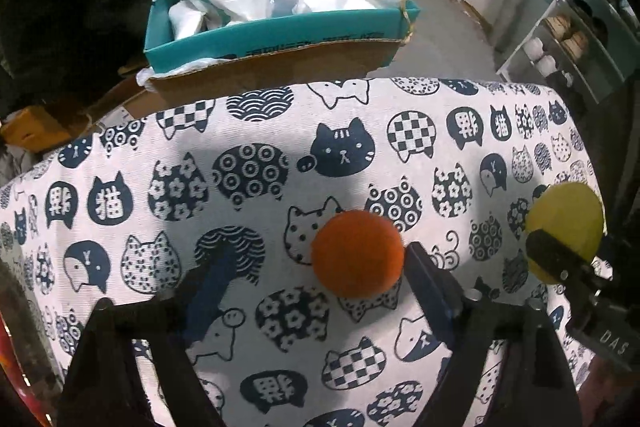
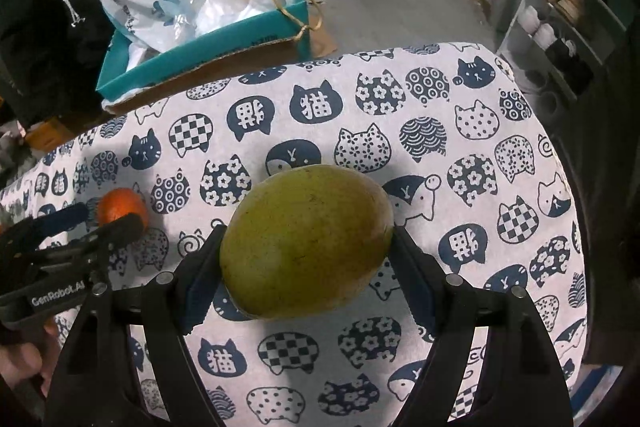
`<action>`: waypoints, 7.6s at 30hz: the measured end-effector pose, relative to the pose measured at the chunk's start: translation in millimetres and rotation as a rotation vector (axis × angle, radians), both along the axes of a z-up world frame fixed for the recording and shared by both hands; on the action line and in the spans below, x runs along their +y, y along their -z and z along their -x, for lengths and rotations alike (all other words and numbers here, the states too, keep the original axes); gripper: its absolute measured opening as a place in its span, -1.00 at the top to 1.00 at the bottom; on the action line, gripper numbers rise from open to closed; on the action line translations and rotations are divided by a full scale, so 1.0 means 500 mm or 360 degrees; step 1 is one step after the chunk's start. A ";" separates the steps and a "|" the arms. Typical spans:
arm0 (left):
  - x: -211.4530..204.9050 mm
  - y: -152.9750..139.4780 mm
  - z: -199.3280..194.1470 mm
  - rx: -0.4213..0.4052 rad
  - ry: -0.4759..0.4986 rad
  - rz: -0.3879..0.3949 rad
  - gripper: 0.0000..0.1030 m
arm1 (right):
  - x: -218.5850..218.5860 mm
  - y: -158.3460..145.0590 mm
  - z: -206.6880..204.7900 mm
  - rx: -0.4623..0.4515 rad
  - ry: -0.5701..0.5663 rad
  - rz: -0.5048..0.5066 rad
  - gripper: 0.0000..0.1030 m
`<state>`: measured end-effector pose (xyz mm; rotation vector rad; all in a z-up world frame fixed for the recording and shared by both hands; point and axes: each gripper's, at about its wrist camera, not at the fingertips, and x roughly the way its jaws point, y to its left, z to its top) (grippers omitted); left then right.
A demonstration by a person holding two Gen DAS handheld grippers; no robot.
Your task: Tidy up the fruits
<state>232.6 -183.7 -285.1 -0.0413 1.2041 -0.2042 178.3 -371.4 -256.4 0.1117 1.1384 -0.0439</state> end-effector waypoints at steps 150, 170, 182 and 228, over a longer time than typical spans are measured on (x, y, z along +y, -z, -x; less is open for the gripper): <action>0.759 -0.175 0.415 -0.0154 -0.0819 0.0044 -0.30 | 0.800 -0.049 0.128 0.0024 -0.1094 0.0006 -0.59; 0.744 -0.277 0.460 -0.0298 -0.0816 0.0015 -0.47 | 0.744 -0.221 0.140 -0.0299 -0.0974 -0.0032 -0.66; 0.693 -0.391 0.495 -0.0512 -0.0756 -0.0062 -0.71 | 0.670 -0.356 0.195 -0.0512 -0.0915 0.0009 -0.66; 0.592 -0.611 0.604 -0.1198 -0.0737 -0.0217 -0.98 | 0.497 -0.545 0.341 -0.1064 -0.0761 -0.0009 -0.67</action>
